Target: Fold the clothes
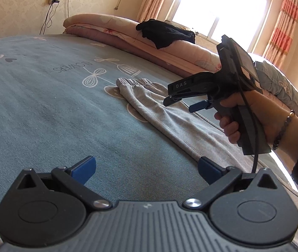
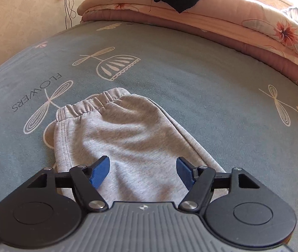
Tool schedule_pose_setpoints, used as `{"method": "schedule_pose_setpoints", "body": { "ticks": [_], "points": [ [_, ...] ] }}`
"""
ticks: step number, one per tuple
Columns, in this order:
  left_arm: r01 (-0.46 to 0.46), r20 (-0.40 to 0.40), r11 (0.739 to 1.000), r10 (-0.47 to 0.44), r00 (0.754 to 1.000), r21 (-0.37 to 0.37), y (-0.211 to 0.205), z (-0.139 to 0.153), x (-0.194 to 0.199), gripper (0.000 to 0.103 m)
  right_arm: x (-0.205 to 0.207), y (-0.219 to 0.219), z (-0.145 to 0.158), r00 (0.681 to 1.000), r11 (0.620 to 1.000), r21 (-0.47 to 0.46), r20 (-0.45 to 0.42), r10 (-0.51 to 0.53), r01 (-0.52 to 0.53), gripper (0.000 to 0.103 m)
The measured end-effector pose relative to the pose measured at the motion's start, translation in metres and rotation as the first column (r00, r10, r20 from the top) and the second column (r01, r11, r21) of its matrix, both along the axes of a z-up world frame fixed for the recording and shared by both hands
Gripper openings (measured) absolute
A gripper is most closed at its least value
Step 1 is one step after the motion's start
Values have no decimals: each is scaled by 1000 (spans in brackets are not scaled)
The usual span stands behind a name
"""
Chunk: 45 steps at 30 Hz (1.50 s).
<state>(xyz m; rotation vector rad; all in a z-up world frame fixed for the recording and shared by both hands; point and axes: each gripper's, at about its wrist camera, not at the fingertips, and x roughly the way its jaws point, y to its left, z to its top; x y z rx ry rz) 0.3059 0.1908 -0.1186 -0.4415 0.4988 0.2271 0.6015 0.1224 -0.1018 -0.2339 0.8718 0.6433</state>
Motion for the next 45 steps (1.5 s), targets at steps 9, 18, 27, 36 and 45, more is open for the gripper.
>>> {"method": "schedule_pose_setpoints", "body": {
  "ticks": [9,18,27,36,45],
  "points": [
    [0,-6,1000,0,1000,-2,-1,-1,1,102,-14,-53,-10,986,997,-1,-147,-73,74,75],
    [-42,1,999,42,999,-5,4,-1,-3,102,-10,-1,9,988,978,207,-138,65,-35,74],
    [-57,13,998,57,998,-13,6,0,-5,102,-13,65,-13,980,983,102,-115,161,-150,85],
    [-59,12,998,59,998,-11,7,-1,-5,102,-28,73,-15,970,971,121,-105,220,-208,86],
    [-57,13,998,57,998,-17,7,0,-5,102,-29,63,3,979,964,176,-23,205,-197,85]
  ]
}}
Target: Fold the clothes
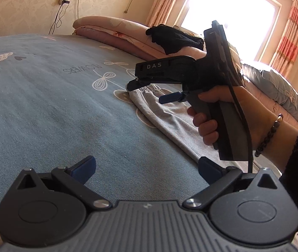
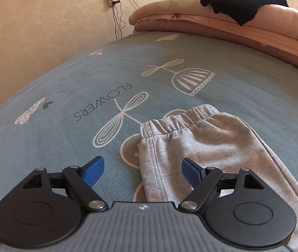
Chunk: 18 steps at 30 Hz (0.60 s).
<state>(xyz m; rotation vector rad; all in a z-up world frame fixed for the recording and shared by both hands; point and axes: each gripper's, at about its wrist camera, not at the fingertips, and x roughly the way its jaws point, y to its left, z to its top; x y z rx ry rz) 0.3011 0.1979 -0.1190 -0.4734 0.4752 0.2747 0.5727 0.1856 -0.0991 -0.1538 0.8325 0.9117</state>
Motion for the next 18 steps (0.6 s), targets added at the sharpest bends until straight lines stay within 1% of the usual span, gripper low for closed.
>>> {"method": "schedule_pose_setpoints", "body": {
  "ticks": [2,4,5,6,7,8,9,10,12,13,14,16,17,18],
  "points": [
    [-1,0,1000,1,1000,1,0,0,0,102,6,2,-8,999,1000,-11,-38,-2,1,85],
    [-3,1,1000,3,1000,0,1,0,0,102,11,8,-17,999,999,-34,-38,-5,4,85],
    [-2,1,1000,2,1000,1,1,0,0,102,13,12,-20,999,999,-36,-35,1,-3,88],
    [-2,1,1000,2,1000,2,0,0,0,102,15,14,-19,999,1000,-28,-47,12,-13,94],
    [-1,0,1000,1,1000,4,0,0,1,102,16,17,-18,998,1000,-19,-60,23,-24,96],
    [0,0,1000,0,1000,5,0,0,1,102,17,19,-14,997,999,-11,-62,45,-46,95],
    [1,-1,1000,-1,1000,5,-1,0,1,102,16,15,-7,996,997,29,-58,68,-67,91],
    [2,-1,1000,-2,1000,2,0,0,2,102,16,10,1,994,994,69,-53,91,-87,90],
    [2,2,1000,-2,1000,-4,1,0,2,102,17,-4,16,998,988,142,-22,60,-57,89],
    [3,2,1000,-3,1000,-6,1,0,2,102,20,-10,20,1000,990,139,-6,23,-22,83],
    [4,2,1000,-4,1000,-7,1,0,2,102,25,-15,22,1000,994,106,9,-28,27,76],
    [6,-2,1000,-6,1000,-5,0,0,2,102,33,-17,17,996,996,6,34,-86,86,36],
    [8,-4,1000,-8,1000,-4,0,-1,3,102,37,-18,12,993,993,-50,50,-107,110,29],
    [10,-5,1000,-10,1000,-3,0,-1,3,102,40,-19,5,993,990,-89,58,-104,109,24]
  ]
}}
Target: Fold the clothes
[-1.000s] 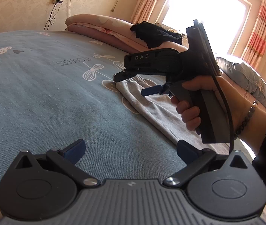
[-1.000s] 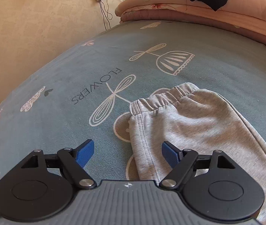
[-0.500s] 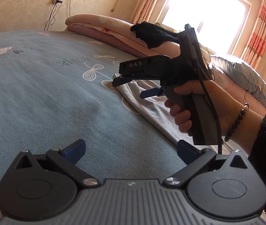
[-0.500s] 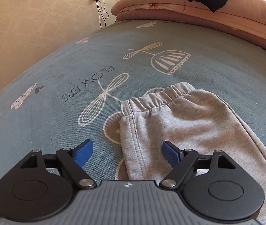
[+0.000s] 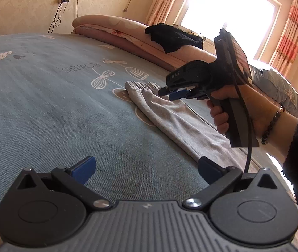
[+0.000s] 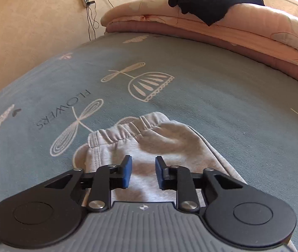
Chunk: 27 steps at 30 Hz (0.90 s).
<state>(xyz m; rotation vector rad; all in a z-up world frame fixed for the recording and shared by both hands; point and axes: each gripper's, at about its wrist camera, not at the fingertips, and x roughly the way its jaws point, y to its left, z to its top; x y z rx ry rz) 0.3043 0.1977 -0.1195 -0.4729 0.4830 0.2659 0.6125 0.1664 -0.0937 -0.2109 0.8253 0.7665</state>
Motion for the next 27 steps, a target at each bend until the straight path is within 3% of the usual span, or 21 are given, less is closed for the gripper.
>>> {"method": "schedule_pose_setpoints", "body": {
  "ticks": [3,6,8,9,10,12,14,18,20,21,25,27],
  "points": [
    [5,-3,1000,-5,1000,4,-1,0,1,102,0,2,-15,999,998,-43,17,42,-41,25],
    [8,-7,1000,-8,1000,8,-1,0,1,102,-5,8,-24,991,991,-98,92,101,-92,35],
    [11,-9,1000,-11,1000,8,-2,0,1,102,-6,9,-25,983,985,-155,154,104,-80,62],
    [12,-9,1000,-12,1000,8,-2,0,1,102,-3,8,-27,982,982,-179,165,88,-58,88],
    [14,-9,1000,-14,1000,10,-2,0,2,102,1,6,-29,982,979,-202,176,72,-36,103],
    [17,-9,1000,-16,1000,11,-2,0,2,102,12,-4,-33,994,988,-156,103,38,-22,103],
    [16,-8,1000,-16,1000,8,-2,0,2,102,15,-12,-32,996,993,-120,86,17,-6,102],
    [12,-6,1000,-12,1000,3,-1,-1,2,102,1,-20,-6,988,999,-36,152,25,-20,100],
    [12,-7,1000,-12,1000,5,-1,-1,2,102,-8,-24,6,990,998,18,124,65,-68,95],
    [13,-8,1000,-13,1000,7,-2,-1,2,102,-13,-24,10,990,995,31,105,93,-97,83],
    [16,-12,1000,-16,1000,7,-2,-2,2,102,-20,-12,-6,990,987,-96,50,135,-130,47],
    [15,-12,1000,-15,1000,7,-2,-2,2,102,-11,-10,-20,995,990,-105,-3,98,-98,46]
  ]
}}
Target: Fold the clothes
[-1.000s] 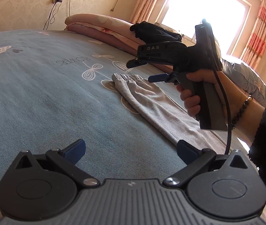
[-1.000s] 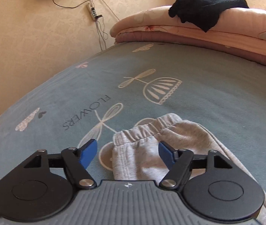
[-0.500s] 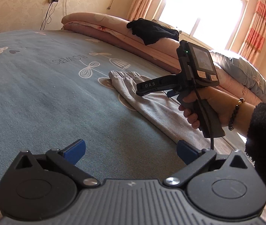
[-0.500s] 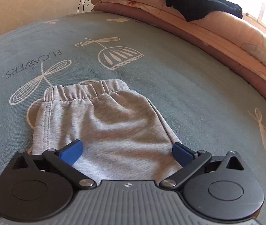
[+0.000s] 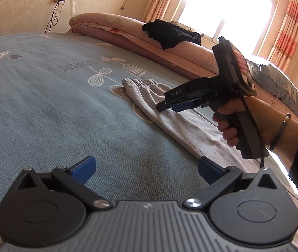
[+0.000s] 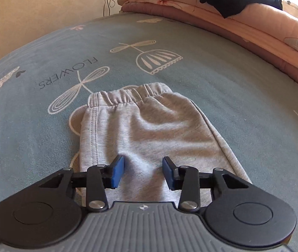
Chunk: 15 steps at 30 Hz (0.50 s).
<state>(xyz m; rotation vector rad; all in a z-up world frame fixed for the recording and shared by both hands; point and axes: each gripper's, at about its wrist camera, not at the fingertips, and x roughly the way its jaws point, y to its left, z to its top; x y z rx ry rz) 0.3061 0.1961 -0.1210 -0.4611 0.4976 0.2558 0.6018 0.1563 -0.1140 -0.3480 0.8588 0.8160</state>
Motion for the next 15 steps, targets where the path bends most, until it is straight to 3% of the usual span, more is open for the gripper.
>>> {"method": "schedule_pose_setpoints", "body": {
  "ticks": [2,5,9,13,15],
  "points": [
    [0,1,1000,0,1000,-1,0,0,0,102,8,-2,-4,1000,998,59,0,-31,31,46],
    [3,4,1000,-3,1000,-3,0,0,-1,102,12,0,-2,999,996,73,-11,-53,54,48],
    [5,3,1000,-5,1000,-4,-1,0,-1,102,2,-8,18,998,989,138,-1,-57,56,54],
    [4,0,1000,-4,1000,-4,-1,-1,-1,102,-2,-10,12,992,992,24,26,-121,120,54],
    [5,-2,1000,-5,1000,1,-2,-1,-1,102,-1,-8,1,990,990,-36,35,-135,137,62]
  ]
}}
